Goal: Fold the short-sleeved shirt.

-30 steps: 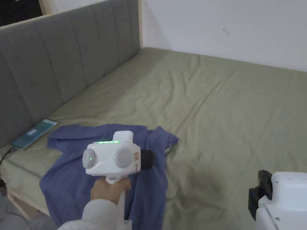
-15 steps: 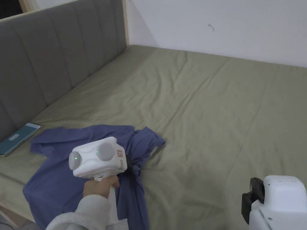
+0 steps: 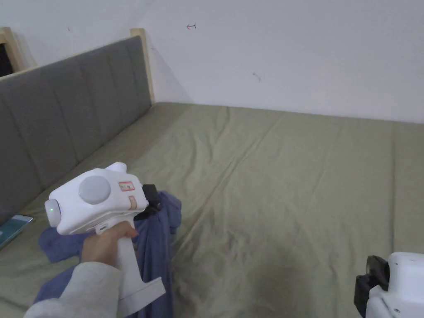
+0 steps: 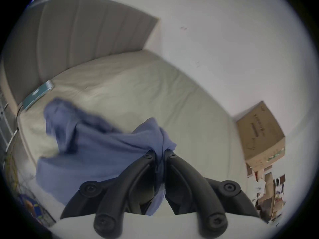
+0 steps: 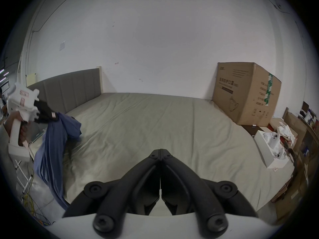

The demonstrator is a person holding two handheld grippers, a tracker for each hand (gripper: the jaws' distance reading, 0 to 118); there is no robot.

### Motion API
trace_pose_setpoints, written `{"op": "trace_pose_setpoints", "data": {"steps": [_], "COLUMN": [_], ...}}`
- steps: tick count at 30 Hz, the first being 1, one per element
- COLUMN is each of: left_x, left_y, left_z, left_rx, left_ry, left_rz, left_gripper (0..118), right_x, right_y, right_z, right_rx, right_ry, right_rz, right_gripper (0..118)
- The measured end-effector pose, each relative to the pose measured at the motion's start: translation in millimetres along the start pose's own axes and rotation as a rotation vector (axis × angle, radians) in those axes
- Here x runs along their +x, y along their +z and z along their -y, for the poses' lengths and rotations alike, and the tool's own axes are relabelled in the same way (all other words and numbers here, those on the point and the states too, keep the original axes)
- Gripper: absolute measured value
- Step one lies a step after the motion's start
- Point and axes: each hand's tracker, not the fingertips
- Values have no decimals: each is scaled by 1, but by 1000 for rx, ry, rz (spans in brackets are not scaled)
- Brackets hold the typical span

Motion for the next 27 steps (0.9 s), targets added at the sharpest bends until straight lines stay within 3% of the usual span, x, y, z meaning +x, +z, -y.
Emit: {"op": "trace_pose_setpoints", "data": {"steps": [4,11,16,17,19,24,25,27], "left_x": [102,271,331,333,342,321,314,310], "left_y": [1,9,-14,-23,-51,-119,-121,-117], "left_z": [-9,49,143,166,219,341,358,366], "left_rx": [24,-37,-243,-270,-347,-672,-676,-641], "left_ry": [-247,-441,-447,-476,-558,-694,-706,-705], "left_rz": [71,468,676,684,559,428,418,425], "left_gripper": [8,8,8,8,8,10,14,46], "right_x": [30,97,148,158,176,201,203,205], "right_y": [12,38,58,60,63,61,59,55], "right_z": [-6,-13,-6,-3,4,30,35,41], "right_rx": [26,76,81,71,53,-28,-40,-64], "right_ry": [-44,-109,-147,-161,-187,-227,-233,-241], "right_rz": [69,234,377,398,435,492,490,491], "right_gripper": [0,0,0,0,0,0,0,0]}}
